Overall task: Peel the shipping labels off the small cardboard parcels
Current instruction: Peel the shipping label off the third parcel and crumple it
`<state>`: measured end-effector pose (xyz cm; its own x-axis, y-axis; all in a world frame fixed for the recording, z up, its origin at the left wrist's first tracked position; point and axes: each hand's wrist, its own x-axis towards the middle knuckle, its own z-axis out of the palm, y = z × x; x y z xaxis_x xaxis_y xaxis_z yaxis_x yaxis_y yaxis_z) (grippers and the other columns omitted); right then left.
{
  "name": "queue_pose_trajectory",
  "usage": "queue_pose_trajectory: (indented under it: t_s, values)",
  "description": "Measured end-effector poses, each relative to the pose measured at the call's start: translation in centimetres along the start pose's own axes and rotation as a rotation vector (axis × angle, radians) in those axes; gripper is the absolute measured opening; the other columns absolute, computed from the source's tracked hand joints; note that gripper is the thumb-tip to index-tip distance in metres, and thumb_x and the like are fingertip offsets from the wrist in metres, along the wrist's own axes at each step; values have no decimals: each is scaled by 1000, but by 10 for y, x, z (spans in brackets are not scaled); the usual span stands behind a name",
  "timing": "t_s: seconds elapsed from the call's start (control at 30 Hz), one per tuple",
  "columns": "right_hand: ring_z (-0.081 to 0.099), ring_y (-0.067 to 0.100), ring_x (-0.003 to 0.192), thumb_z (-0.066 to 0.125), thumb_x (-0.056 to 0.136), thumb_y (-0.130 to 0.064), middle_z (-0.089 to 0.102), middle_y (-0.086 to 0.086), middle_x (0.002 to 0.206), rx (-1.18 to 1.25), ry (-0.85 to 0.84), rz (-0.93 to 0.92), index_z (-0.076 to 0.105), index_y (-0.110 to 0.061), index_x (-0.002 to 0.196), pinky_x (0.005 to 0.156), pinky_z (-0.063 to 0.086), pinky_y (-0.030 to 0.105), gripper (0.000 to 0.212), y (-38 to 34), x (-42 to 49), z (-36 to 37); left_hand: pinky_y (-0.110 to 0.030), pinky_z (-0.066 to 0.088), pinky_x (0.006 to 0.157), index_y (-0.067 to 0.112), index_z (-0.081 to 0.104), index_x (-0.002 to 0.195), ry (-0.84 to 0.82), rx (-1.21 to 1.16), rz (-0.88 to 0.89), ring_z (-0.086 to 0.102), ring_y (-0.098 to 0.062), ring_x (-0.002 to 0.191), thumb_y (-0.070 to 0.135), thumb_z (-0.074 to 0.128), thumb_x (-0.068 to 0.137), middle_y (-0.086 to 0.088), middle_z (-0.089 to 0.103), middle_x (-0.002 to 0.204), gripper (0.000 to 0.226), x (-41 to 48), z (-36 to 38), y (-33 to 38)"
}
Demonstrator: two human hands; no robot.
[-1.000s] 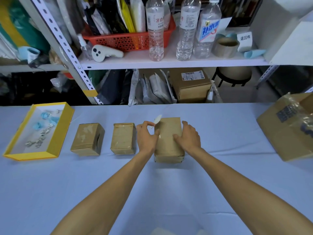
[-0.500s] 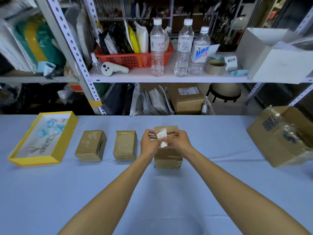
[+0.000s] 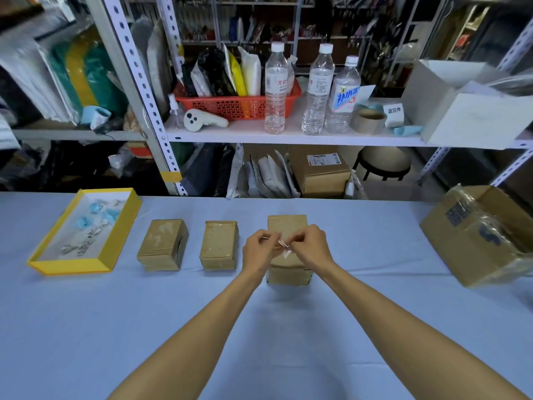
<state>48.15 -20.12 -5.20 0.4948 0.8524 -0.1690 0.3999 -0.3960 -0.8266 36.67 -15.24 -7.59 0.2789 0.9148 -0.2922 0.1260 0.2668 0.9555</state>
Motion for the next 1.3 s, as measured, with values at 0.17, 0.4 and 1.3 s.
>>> queue_pose_trajectory:
  t_s: [0.17, 0.4, 1.3]
  values:
    - [60, 19, 61, 72, 75, -17, 69, 10, 66, 24, -12, 15, 74, -3, 70, 59, 47, 29, 15, -4, -6, 1, -22, 59, 70, -1, 62, 84, 23, -117, -87, 69, -19, 68, -1, 63, 83, -16, 68, 81, 2, -1, -7, 7]
    - [69, 16, 76, 78, 68, 2, 73, 5, 77, 225, 57, 30, 75, -7, 78, 67, 48, 17, 13, -7, -8, -2, -29, 61, 71, 3, 60, 84, 13, -151, -63, 68, -30, 81, -7, 69, 79, -21, 67, 88, 14, -6, -15, 10]
    - [67, 12, 72, 81, 63, 1, 73, 4, 73, 310, 177, 141, 77, -7, 75, 63, 48, 17, 15, -17, -18, -4, -30, 57, 82, 0, 66, 99, -208, 12, 12, 69, -24, 83, -3, 73, 79, -20, 70, 91, 21, -4, -22, 12]
